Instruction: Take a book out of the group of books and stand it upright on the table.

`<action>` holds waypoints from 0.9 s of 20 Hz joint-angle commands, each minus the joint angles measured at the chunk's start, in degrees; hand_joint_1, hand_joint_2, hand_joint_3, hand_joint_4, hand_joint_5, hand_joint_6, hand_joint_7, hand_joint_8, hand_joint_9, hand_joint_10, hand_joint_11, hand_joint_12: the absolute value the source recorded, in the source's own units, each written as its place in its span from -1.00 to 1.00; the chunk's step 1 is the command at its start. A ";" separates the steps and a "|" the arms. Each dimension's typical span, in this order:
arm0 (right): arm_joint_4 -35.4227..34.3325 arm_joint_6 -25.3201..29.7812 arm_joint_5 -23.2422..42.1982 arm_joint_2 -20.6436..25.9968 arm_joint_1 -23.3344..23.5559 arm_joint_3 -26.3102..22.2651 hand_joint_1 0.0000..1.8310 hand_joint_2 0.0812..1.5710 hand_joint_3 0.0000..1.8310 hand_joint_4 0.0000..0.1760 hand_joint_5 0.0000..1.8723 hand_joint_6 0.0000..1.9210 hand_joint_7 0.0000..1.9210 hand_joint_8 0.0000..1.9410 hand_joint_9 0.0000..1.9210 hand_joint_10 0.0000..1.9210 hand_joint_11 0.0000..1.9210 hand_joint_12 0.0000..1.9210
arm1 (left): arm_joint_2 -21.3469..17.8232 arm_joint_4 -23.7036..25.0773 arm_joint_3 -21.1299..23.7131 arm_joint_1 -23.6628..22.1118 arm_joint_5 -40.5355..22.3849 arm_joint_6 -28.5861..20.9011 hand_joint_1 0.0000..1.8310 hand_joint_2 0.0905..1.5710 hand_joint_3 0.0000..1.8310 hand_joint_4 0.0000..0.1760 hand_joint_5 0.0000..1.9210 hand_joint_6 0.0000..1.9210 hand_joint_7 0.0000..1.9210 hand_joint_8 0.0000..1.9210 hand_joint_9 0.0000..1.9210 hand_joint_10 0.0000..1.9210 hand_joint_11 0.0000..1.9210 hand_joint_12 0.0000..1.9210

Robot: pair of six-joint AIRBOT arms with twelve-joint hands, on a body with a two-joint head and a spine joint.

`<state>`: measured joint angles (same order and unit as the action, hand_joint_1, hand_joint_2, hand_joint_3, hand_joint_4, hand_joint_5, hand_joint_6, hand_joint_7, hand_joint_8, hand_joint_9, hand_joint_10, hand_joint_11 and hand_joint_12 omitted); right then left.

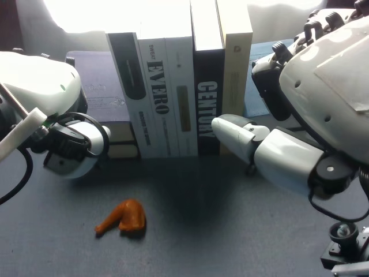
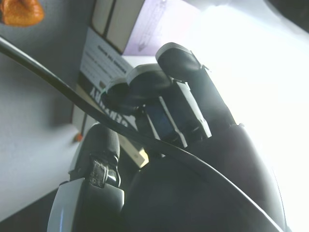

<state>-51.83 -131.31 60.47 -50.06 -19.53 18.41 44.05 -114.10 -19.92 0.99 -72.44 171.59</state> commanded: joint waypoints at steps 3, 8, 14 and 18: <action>5.02 0.66 3.07 0.43 0.64 -0.10 -0.92 0.62 -0.99 -1.00 -0.35 -0.22 -0.26 -0.32 -0.49 0.23 -0.80 0.94 | -0.06 5.41 0.12 -0.65 0.34 0.23 -0.11 0.72 -1.00 -0.14 -0.42 0.68 -0.26 0.02 -0.37 0.46 -0.56 0.97; 4.89 2.64 2.17 0.35 1.78 0.87 -0.92 0.55 -1.00 -1.00 -0.66 -0.52 -0.46 -0.88 -0.65 -0.33 -0.99 0.59 | -0.06 5.41 0.10 -0.63 0.34 0.23 -0.55 0.80 -1.00 -1.00 -0.46 -0.89 -0.35 -0.93 -0.45 -0.59 -0.88 0.41; 4.90 5.80 0.45 -0.46 2.95 4.29 -0.94 0.54 -1.00 -1.00 -0.89 -0.97 -0.81 -1.00 -0.86 -0.90 -1.00 -0.36 | -0.06 5.39 0.12 -0.63 0.34 0.23 -0.66 0.80 -1.00 -1.00 -0.76 -1.00 -0.80 -0.99 -0.80 -0.98 -1.00 -0.29; 4.90 5.71 0.91 -3.22 3.43 7.56 -0.96 0.53 -1.00 -1.00 -0.99 -1.00 -0.94 -1.00 -0.94 -0.98 -1.00 -0.57 | -0.06 5.39 0.12 -0.62 0.34 0.23 -0.77 0.77 -1.00 -1.00 -0.95 -1.00 -0.98 -1.00 -1.00 -1.00 -1.00 -0.99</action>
<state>-52.03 -125.84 57.10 -53.98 -16.91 26.37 44.05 -114.30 -19.92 0.99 -72.42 171.59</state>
